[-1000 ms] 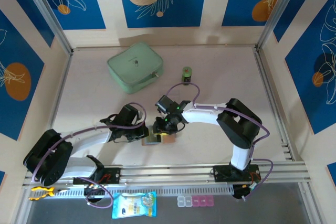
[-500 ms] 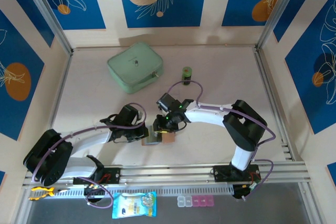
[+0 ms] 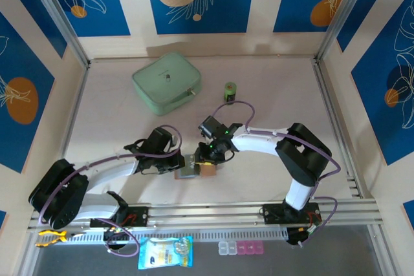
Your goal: Take the credit cards out of the card holder
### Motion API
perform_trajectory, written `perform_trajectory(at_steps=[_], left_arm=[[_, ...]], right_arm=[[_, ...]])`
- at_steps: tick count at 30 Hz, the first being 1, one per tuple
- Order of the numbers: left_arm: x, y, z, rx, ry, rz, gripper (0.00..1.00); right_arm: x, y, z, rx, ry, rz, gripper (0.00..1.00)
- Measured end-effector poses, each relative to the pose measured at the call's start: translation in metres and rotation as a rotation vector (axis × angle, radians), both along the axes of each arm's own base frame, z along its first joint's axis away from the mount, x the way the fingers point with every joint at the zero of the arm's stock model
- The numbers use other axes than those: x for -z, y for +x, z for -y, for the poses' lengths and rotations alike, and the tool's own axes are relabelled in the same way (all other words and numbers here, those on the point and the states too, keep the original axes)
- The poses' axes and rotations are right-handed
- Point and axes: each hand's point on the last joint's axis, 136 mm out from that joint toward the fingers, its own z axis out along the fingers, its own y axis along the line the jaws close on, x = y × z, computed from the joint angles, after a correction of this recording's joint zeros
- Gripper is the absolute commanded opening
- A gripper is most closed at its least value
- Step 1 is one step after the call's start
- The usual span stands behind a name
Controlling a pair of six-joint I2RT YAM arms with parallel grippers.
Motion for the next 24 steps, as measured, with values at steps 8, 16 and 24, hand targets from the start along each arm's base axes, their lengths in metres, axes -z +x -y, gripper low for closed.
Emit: perform_trajectory(at_steps=[8, 16, 24], left_arm=[[0.011, -0.003, 0.000, 0.006, 0.022, -0.030, 0.04], [0.012, -0.002, 0.000, 0.009, 0.024, -0.029, 0.03], [0.012, -0.002, 0.000, 0.014, 0.025, -0.027, 0.03]], right_arm=[[-0.001, -0.001, -0.004, -0.006, 0.037, -0.008, 0.30], [0.004, -0.003, -0.004, -0.008, 0.067, -0.022, 0.27], [0.007, -0.005, -0.008, -0.001, 0.138, -0.042, 0.24]])
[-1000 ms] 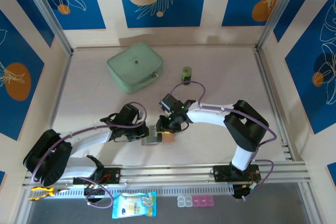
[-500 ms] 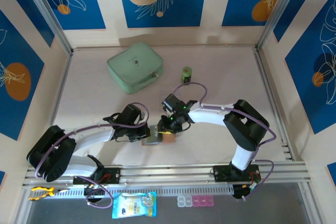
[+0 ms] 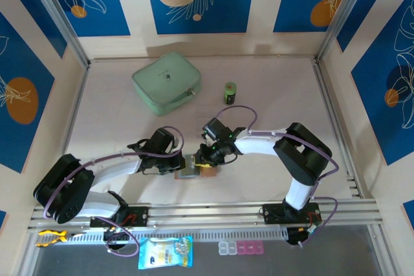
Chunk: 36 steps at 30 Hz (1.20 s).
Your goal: Take the credit cards out of the card holder
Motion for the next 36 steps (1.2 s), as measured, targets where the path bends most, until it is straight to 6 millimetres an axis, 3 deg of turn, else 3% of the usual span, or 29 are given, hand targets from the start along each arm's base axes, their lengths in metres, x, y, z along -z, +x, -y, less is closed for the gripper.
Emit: perform_trajectory(at_steps=[21, 36], left_arm=[[0.0003, 0.0011, 0.0012, 0.009, -0.002, 0.009, 0.03], [0.0000, 0.0017, 0.0017, 0.008, -0.004, 0.012, 0.03]], right_arm=[[0.0000, 0.0009, -0.0031, 0.013, 0.085, -0.017, 0.10], [-0.0076, 0.0056, 0.0052, 0.027, 0.112, 0.009, 0.09]])
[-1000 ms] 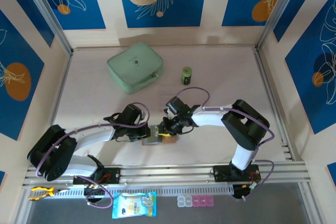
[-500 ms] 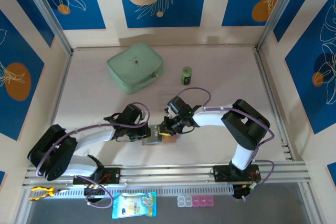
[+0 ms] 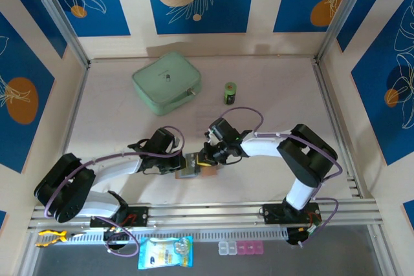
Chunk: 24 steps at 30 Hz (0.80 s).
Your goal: Take the credit cards out of the card holder
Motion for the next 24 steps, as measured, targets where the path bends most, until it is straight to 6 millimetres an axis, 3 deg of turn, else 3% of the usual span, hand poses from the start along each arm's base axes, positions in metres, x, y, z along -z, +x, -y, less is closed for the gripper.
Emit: perform_trajectory(at_steps=[14, 24], left_arm=[[0.000, 0.000, 0.000, 0.000, -0.001, 0.000, 0.04], [0.000, 0.000, 0.000, 0.001, -0.001, 0.001, 0.04]], right_arm=[[-0.009, 0.004, 0.028, 0.007, -0.052, 0.026, 0.09], [-0.016, 0.003, 0.025, -0.028, -0.099, 0.046, 0.09]])
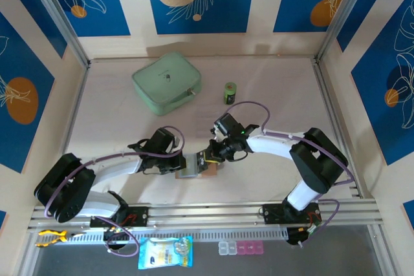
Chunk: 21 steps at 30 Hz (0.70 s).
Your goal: Take the credit cards out of the card holder
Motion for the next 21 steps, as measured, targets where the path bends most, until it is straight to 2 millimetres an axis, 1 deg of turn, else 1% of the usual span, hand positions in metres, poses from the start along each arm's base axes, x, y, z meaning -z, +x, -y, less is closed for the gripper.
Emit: perform_trajectory(at_steps=[4, 10, 21], left_arm=[[0.0000, 0.0001, 0.0000, 0.000, 0.000, 0.000, 0.04], [-0.0001, 0.0002, 0.0001, 0.000, -0.001, 0.001, 0.04], [-0.0001, 0.0007, 0.0006, 0.000, -0.002, 0.002, 0.04]], right_arm=[[-0.0032, -0.0014, -0.0048, -0.015, -0.013, 0.007, 0.10], [-0.0028, -0.0053, -0.0080, -0.016, -0.042, 0.002, 0.15], [0.0002, -0.0008, -0.0047, 0.024, -0.080, 0.014, 0.14]])
